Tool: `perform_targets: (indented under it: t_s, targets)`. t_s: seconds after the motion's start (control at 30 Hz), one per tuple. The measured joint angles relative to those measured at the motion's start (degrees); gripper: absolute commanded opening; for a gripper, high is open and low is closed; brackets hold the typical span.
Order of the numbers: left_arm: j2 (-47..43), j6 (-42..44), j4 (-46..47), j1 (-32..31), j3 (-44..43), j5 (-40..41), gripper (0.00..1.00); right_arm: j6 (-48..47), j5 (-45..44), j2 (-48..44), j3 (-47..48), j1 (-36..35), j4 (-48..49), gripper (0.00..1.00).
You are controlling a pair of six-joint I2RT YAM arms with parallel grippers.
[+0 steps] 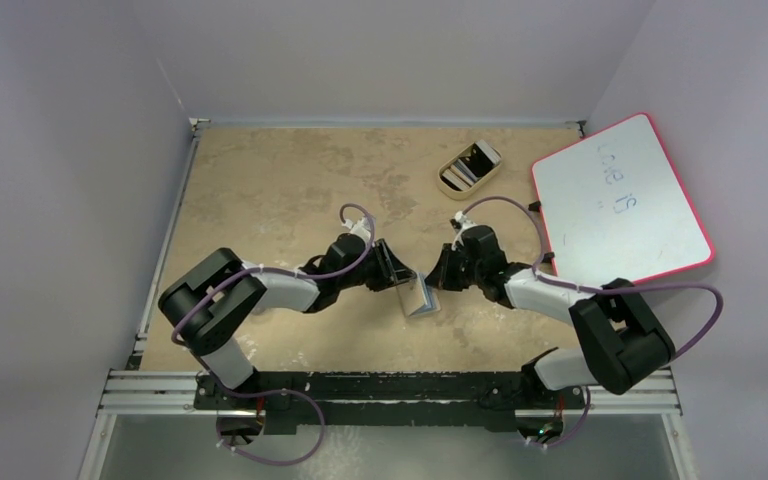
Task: Put the credit cards into the card holder
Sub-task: Close the card holder at the center of the board.
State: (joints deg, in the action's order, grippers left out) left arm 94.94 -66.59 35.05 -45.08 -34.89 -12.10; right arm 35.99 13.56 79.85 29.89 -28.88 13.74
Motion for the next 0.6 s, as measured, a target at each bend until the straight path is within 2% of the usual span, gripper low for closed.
perform_targets:
  t_s: [0.23,0.43,0.6]
  targets:
    - [1.57,3.48,-5.51,0.0,-0.79,2.56,0.2,-0.66,-1.2,-1.03,0.52,-0.07,-4.7,0.14]
    - [2.62,5.84,-8.72,-0.28,-2.43,4.09,0.18,-1.53,-3.91,-6.21,1.75,-0.07,-9.73,0.2]
    - [2.99,7.91,-13.42,-1.84,-5.84,6.1,0.2,-1.86,-5.6,-7.61,2.91,-0.07,-12.46,0.2]
